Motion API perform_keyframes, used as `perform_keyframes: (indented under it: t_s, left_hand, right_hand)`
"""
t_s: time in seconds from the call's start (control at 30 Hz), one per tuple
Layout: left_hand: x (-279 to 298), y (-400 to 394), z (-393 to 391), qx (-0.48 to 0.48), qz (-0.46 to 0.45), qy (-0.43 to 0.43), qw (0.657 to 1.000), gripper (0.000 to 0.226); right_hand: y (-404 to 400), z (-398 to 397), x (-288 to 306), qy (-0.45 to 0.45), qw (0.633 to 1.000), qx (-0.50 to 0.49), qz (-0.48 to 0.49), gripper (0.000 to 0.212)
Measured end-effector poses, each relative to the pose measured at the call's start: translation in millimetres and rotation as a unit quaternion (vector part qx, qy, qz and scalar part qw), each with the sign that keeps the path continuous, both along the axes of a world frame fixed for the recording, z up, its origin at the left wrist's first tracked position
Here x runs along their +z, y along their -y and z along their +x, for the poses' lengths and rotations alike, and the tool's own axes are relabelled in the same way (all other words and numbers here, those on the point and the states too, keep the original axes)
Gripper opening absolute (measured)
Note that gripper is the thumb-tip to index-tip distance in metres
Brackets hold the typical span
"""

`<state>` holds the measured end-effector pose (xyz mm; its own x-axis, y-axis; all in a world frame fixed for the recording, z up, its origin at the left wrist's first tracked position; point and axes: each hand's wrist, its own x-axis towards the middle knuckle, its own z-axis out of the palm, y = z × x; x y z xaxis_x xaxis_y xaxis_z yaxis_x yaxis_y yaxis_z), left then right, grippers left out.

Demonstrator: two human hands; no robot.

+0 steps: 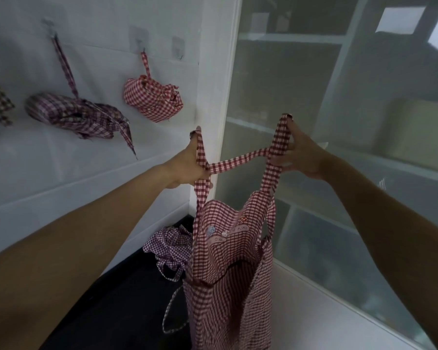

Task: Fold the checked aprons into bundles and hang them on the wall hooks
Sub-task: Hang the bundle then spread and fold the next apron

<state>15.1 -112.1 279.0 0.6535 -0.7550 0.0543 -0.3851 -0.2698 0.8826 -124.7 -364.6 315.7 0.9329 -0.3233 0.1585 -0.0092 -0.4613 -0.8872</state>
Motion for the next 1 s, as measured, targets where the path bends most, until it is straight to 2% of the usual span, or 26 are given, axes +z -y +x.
perform_keyframes:
  t_s: [0.1,0.17,0.2,0.27,0.3,0.33,0.37,0.4,0.43,0.47,0.5,0.53,0.57,0.6,0.63,0.67,0.7,0.73,0.77,0.83,0.93,1.0]
  left_hand:
    - [-4,-4,3,-0.001,0.008,-0.001,1.000,0.116]
    - [1,-7,-2,-0.045,-0.008,-0.036,0.998,0.111]
    - [5,-7,-6,-0.069,-0.023,-0.059,0.996,0.109]
    - [12,-2,-15,-0.089,-0.063,-0.093,0.990,0.107]
    - [15,3,-18,-0.080,-0.089,-0.105,0.987,0.106]
    - [18,9,-22,-0.066,-0.118,-0.117,0.984,0.106]
    - [20,15,-24,-0.047,-0.147,-0.126,0.980,0.107]
    - [21,19,-26,-0.028,-0.171,-0.129,0.976,0.109]
    - [21,23,-27,-0.011,-0.188,-0.128,0.974,0.110]
    - [21,27,-27,0.003,-0.200,-0.124,0.972,0.112]
    - [19,31,-27,0.015,-0.208,-0.119,0.971,0.113]
    - [18,34,-28,0.028,-0.214,-0.112,0.970,0.114]
    - [15,37,-28,0.041,-0.218,-0.109,0.969,0.114]
    - [13,40,-28,0.053,-0.221,-0.107,0.968,0.114]
    - [10,44,-29,0.061,-0.225,-0.108,0.966,0.113]
    - [8,47,-30,0.069,-0.230,-0.107,0.965,0.113]
    - [7,51,-31,0.075,-0.235,-0.106,0.963,0.112]
    - [6,54,-32,0.081,-0.242,-0.104,0.961,0.111]
    - [6,57,-33,0.087,-0.248,-0.103,0.959,0.109]
    - [5,61,-34,0.108,-0.257,-0.098,0.955,0.107]
    - [2,62,-31,0.113,-0.258,-0.075,0.957,0.102]
    - [-2,58,-22,0.115,-0.249,-0.037,0.961,0.095]
  right_hand:
    - [6,3,-3,-0.038,0.998,-0.005,-0.056,0.123]
    - [9,6,-5,-0.042,0.990,-0.033,-0.132,0.117]
    - [9,8,-8,-0.032,0.977,-0.064,-0.203,0.108]
    - [11,15,-17,-0.012,0.926,-0.096,-0.365,0.080]
    - [11,18,-23,-0.030,0.891,-0.096,-0.443,0.069]
    - [7,19,-29,-0.080,0.861,-0.094,-0.493,0.059]
    - [3,21,-36,-0.124,0.846,-0.106,-0.507,0.049]
    - [-3,23,-42,-0.142,0.854,-0.123,-0.484,0.040]
    - [-8,23,-47,-0.146,0.891,-0.131,-0.409,0.033]
    - [-13,21,-51,-0.137,0.944,-0.113,-0.278,0.031]
    - [-16,18,-54,-0.141,0.980,-0.061,-0.126,0.035]
    - [-19,14,-57,-0.165,0.986,0.007,0.002,0.045]
    - [-22,9,-60,-0.203,0.974,0.075,0.061,0.051]
    - [-26,3,-64,-0.242,0.961,0.126,0.052,0.048]
    - [-30,-4,-68,-0.282,0.945,0.166,-0.001,0.041]
    - [-38,-11,-73,-0.309,0.929,0.184,-0.084,0.044]
    - [-43,-15,-82,-0.310,0.918,0.180,-0.170,0.046]
    - [-46,-15,-89,-0.288,0.914,0.160,-0.236,0.037]
    - [-49,-16,-95,-0.263,0.923,0.135,-0.247,0.019]
    - [-51,-17,-102,-0.233,0.948,0.124,-0.179,0.005]
    - [-45,-22,-102,-0.211,0.973,0.091,-0.027,0.018]
    - [-34,-25,-100,-0.178,0.983,0.022,0.046,0.022]
